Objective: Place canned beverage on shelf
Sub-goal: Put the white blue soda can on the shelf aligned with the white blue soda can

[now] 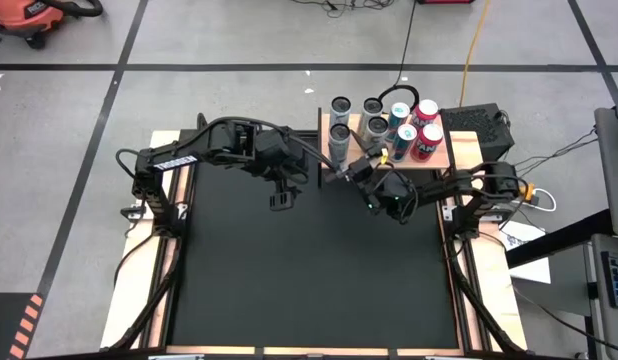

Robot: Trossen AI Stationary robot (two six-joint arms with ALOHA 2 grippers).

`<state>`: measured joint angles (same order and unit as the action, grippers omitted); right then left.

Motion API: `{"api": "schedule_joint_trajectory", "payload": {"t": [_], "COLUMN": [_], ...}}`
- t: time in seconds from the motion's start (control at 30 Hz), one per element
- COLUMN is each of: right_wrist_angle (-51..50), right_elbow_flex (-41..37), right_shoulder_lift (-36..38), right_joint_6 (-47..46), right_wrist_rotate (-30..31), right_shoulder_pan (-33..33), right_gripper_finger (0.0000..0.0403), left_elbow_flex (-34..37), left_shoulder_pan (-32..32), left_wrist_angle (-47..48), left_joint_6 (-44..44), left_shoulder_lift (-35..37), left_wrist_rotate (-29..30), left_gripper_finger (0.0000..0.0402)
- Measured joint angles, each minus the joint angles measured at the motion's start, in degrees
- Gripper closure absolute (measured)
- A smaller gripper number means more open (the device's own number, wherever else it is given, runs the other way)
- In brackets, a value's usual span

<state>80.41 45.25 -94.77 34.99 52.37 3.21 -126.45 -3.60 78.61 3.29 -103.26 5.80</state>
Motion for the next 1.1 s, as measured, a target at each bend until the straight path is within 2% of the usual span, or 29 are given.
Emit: {"api": "schedule_joint_trajectory", "payload": {"t": [0.37, 0.5, 0.6, 0.7, 0.8, 0.9, 1.0, 1.1], "right_wrist_angle": [-1.05, -6.76, -9.11, -15.62, -22.90, -25.65, -29.08, -37.05], "right_elbow_flex": [0.00, 0.00, 0.00, 0.00, 0.00, 0.05, 0.87, 2.35], "right_shoulder_lift": [8.24, 12.01, 14.83, 18.32, 21.65, 24.37, 26.61, 28.83], "right_joint_6": [9.13, 22.03, 25.55, 28.45, 28.77, 28.89, 28.12, 22.38], "right_wrist_rotate": [0.25, 0.34, 0.36, 1.98, 1.94, 1.65, 2.94, 3.06], "right_shoulder_pan": [-6.68, -9.00, -9.57, -9.66, -9.56, -9.47, -8.81, -8.21], "right_gripper_finger": [0.0094, 0.0094, 0.0094, 0.0094, 0.0094, 0.0100, 0.0121, 0.0156], "left_elbow_flex": [0.00, 0.00, 0.00, 0.00, 0.00, 0.00, 0.00, 0.00], "left_shoulder_pan": [0.00, 0.00, 0.00, 0.00, 0.00, 0.00, 0.00, 0.00], "left_wrist_angle": [0.01, 0.41, 0.90, 1.54, 1.57, 1.55, 1.52, 1.51], "left_joint_6": [0.00, 0.00, 0.00, -0.01, 0.00, -0.01, 0.00, -0.03], "left_shoulder_lift": [0.00, 0.00, 0.00, 0.00, 0.00, 0.00, 0.00, 0.00], "left_wrist_rotate": [0.01, 0.00, 0.02, 0.00, 0.00, 0.00, 0.01, 0.01], "left_gripper_finger": [0.0068, 0.0068, 0.0068, 0.0068, 0.0068, 0.0068, 0.0068, 0.0068]}}
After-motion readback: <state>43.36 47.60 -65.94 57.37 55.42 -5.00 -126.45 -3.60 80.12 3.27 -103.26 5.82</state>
